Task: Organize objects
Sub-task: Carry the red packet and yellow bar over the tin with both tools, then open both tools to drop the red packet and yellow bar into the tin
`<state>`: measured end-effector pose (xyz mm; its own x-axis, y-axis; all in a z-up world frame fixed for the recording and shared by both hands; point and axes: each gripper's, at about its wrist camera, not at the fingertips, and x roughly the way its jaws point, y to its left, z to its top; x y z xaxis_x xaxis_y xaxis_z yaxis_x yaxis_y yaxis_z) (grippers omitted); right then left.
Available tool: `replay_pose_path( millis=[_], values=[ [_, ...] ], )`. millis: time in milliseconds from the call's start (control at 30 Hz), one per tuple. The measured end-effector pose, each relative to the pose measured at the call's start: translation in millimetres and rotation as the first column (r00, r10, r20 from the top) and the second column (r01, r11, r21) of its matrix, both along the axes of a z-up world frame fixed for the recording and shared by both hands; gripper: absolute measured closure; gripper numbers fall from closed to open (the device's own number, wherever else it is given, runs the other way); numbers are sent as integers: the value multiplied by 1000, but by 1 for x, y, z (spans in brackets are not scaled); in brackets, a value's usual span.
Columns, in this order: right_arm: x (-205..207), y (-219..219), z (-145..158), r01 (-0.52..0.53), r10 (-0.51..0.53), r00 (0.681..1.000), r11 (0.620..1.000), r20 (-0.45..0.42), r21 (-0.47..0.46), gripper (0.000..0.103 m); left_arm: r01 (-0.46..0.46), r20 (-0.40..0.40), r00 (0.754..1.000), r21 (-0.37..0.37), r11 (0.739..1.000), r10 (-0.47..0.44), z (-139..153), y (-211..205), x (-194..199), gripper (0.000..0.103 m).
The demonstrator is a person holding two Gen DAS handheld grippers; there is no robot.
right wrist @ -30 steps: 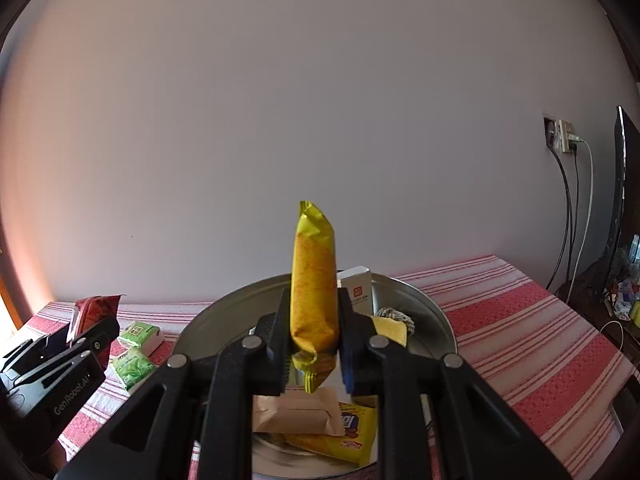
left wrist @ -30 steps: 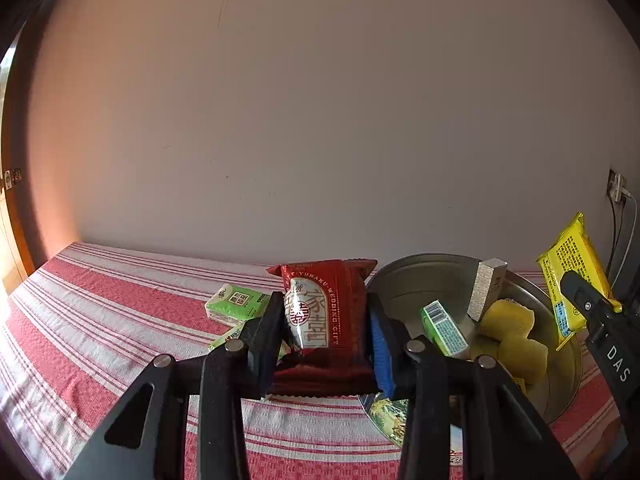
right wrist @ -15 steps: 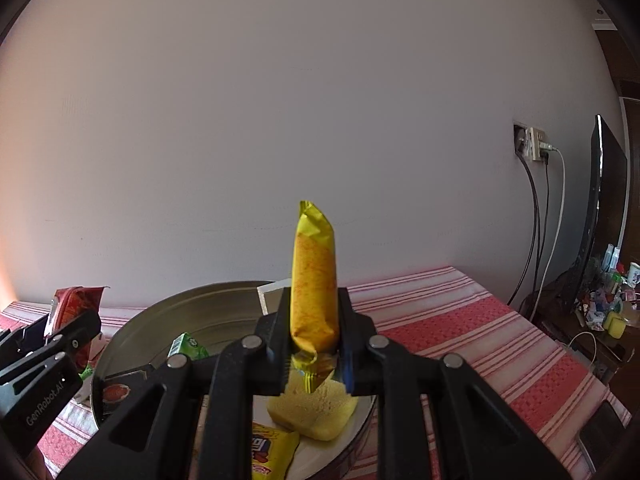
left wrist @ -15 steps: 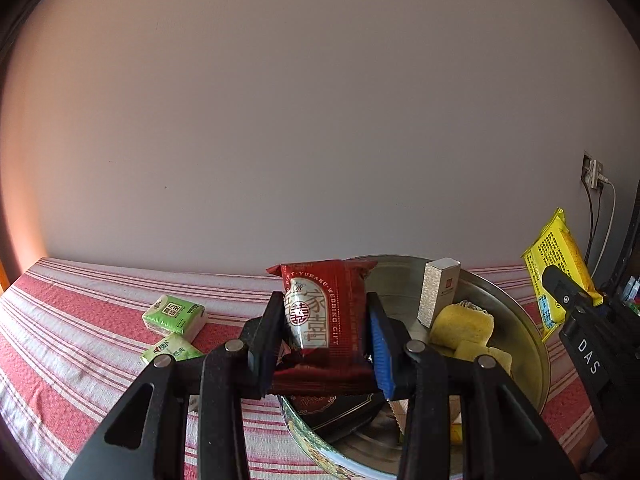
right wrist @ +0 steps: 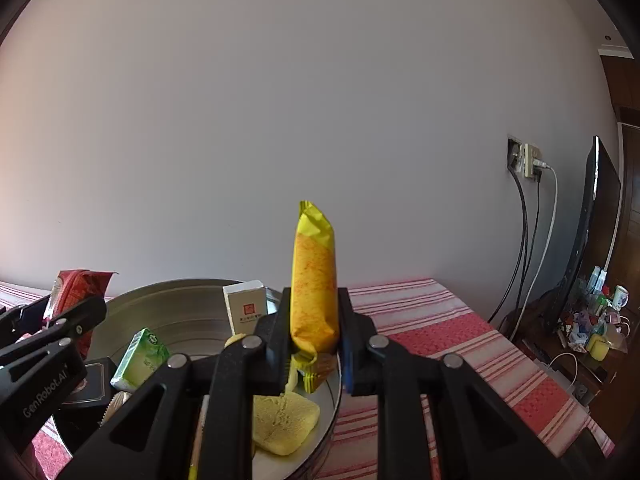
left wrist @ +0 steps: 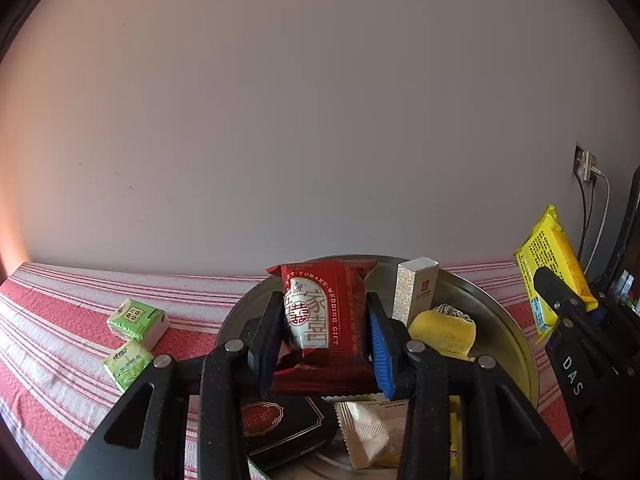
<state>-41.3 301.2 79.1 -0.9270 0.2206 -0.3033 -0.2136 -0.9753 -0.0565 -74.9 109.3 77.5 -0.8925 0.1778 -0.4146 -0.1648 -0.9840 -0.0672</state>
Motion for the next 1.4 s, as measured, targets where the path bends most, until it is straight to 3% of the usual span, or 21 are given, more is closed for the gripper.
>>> replay_pose_path(
  millis=[500,967,1000,1033,1067,1167,1233,1333,1400],
  values=[
    [-27,3,-20,15,-19,998,998,63,54,84,14,54,998,-17,1000,-13,-13,9,-20,62],
    [-43,-14,-41,-47,35,990,995,135,85,84,22,119,993,-23,1000,-19,-26,5,-31,60],
    [-43,-13,-41,-56,45,990,995,135,78,84,28,119,993,-22,999,-25,-26,6,-31,53],
    [-42,-13,-41,-68,59,990,995,131,69,84,38,122,992,-24,999,-35,-25,7,-30,35],
    [-42,-13,-41,-81,73,990,995,124,61,83,46,121,992,-27,999,-42,-24,8,-28,26],
    [-36,-13,-40,-66,60,995,995,81,70,65,-48,61,997,-51,998,52,-16,4,-21,11],
    [-33,-7,-37,-38,36,998,998,48,41,38,-80,49,995,-25,996,81,-13,-4,-19,5],
    [-29,9,-34,-29,29,1000,997,-5,-65,11,-88,51,995,29,996,87,-12,-9,-21,2],
    [-26,14,-31,-36,32,999,993,-35,-113,4,-83,45,996,11,996,83,-8,3,-26,1]
  ],
)
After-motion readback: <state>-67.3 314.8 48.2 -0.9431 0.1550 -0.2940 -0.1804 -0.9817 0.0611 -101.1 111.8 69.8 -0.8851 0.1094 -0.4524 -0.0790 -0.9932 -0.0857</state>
